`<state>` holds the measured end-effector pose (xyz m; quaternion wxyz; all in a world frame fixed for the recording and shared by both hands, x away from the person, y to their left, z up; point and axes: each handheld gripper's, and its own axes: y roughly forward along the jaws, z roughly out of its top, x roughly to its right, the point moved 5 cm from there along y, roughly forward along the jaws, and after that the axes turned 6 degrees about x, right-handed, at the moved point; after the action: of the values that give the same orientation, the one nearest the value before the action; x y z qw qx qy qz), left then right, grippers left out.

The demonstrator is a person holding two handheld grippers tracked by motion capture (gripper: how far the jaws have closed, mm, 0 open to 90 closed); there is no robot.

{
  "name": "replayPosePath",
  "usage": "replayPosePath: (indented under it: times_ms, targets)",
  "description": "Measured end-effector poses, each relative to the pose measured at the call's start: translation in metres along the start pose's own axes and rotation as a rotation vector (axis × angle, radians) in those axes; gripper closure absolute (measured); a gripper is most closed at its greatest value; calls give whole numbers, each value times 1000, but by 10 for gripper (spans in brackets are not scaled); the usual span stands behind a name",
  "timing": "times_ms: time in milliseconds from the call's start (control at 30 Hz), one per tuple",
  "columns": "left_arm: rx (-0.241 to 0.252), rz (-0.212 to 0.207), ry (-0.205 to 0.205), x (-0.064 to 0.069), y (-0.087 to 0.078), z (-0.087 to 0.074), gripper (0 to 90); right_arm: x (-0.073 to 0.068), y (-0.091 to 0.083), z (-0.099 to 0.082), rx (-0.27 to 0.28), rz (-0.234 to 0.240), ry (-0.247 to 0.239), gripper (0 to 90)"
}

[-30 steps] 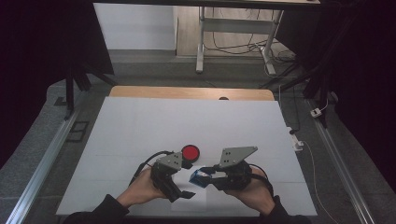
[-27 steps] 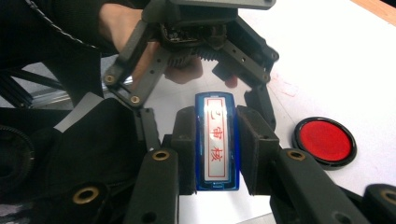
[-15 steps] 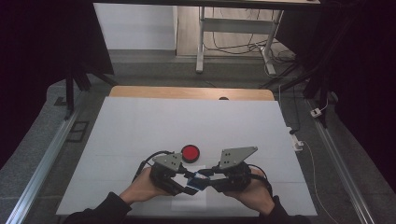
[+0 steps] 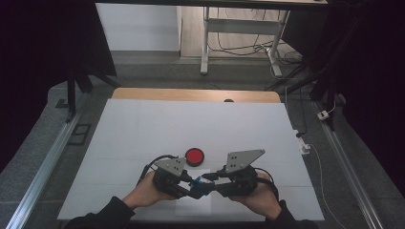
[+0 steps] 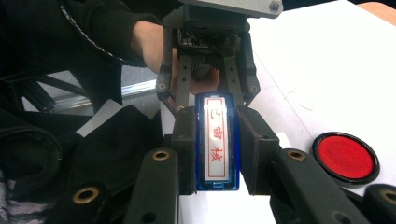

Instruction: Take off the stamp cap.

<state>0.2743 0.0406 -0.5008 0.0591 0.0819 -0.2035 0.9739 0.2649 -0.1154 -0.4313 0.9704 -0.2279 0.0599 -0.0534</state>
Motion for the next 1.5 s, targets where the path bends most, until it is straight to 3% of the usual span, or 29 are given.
replayPosePath:
  times_ms: [267,467,667,700,900,1500]
  targets:
    - [13,1,21,2,-2,2,690,0,-2,2,17,14,10,706]
    - [7,-7,-57,-2,-3,2,694,-1,-1,2,18,-21,-17,707]
    - [-27,15,-107,-7,-3,-2,695,-3,-2,3,5,-74,-88,707]
    - [-37,32,-84,-7,-3,-4,695,-2,-2,3,12,-67,-75,707]
    - [-41,37,-56,-5,-4,-1,694,2,-4,1,25,-73,-48,707]
    - [-102,147,-100,-8,-8,-4,691,7,-9,-2,24,-114,-49,706]
